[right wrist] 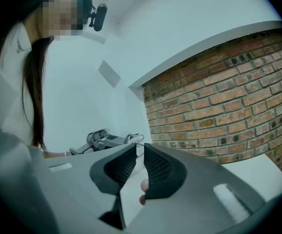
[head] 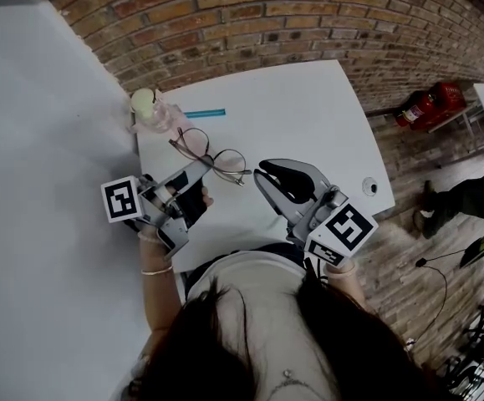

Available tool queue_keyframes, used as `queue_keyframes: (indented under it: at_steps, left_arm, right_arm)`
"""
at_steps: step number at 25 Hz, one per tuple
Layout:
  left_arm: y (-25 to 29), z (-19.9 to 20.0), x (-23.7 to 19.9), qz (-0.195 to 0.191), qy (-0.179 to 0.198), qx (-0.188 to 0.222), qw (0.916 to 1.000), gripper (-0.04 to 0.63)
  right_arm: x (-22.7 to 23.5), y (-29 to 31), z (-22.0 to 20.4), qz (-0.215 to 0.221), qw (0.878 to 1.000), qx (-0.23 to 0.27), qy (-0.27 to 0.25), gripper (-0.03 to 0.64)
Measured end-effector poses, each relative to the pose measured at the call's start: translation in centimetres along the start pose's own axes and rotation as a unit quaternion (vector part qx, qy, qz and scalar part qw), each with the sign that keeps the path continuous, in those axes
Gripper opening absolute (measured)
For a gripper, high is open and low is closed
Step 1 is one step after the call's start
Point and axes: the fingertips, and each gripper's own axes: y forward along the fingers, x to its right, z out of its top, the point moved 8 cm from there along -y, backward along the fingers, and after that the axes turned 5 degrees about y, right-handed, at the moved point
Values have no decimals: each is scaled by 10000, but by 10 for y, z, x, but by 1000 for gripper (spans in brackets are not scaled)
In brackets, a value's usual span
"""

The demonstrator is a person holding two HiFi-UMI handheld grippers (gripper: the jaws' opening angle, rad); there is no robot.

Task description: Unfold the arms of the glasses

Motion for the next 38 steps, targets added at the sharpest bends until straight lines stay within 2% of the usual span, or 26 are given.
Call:
queue_keyframes:
  at_steps: [20,38]
  left_arm:
    - [0,1,-2,-190,-188,-180,9995,21]
    - [0,0,-6,-127,-150,-242,9995,21]
  right_arm:
    - [-6,10,-9,544,9980,-312,29,66]
    - [-9,11,-9,610,9975,-355,-94,44]
